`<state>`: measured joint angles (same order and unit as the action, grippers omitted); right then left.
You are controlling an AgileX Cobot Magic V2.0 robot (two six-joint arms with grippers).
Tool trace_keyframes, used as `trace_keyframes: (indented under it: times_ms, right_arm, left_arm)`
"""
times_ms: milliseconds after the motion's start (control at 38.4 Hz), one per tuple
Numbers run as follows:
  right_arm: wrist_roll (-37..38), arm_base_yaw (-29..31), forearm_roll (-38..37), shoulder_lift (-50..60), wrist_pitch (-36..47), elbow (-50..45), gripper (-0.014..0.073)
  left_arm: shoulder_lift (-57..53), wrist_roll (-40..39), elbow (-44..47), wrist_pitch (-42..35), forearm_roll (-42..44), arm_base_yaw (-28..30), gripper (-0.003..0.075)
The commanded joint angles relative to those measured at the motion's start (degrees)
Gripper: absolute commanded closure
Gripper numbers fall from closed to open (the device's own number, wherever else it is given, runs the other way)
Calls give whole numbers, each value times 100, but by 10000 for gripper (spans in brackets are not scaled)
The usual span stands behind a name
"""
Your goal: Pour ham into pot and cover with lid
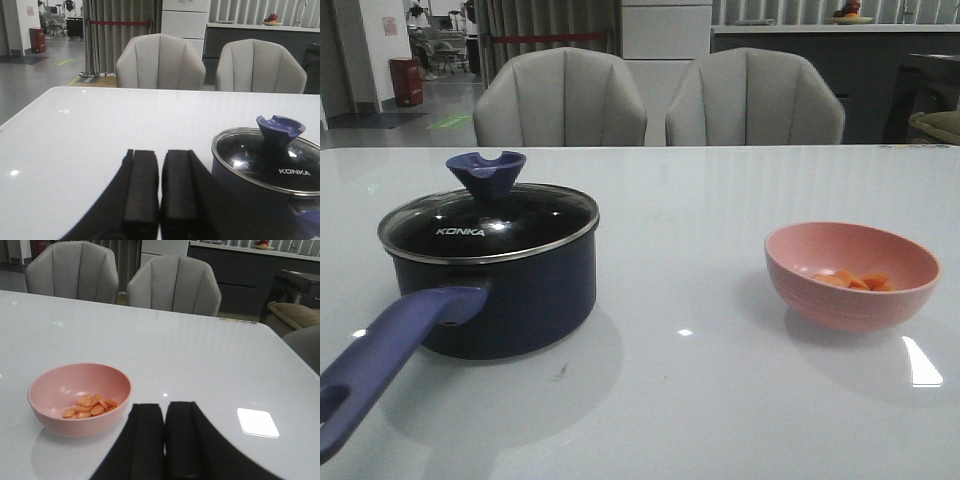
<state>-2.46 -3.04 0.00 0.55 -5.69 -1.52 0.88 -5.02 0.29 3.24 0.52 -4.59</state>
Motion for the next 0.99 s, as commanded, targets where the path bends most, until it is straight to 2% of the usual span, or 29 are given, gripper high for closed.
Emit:
trace_keyframes:
  times_ms: [0, 860, 965]
  right_arm:
    - [-21, 28, -56, 114, 461, 28, 439]
    - [-21, 28, -56, 114, 461, 28, 439]
    - [-21, 28, -56, 114, 461, 28, 439]
  left_arm:
    - [80, -13, 118, -432, -52, 3, 607]
    - [80, -13, 118, -588, -52, 3, 607]
    - [80, -13, 118, -1224, -52, 3, 607]
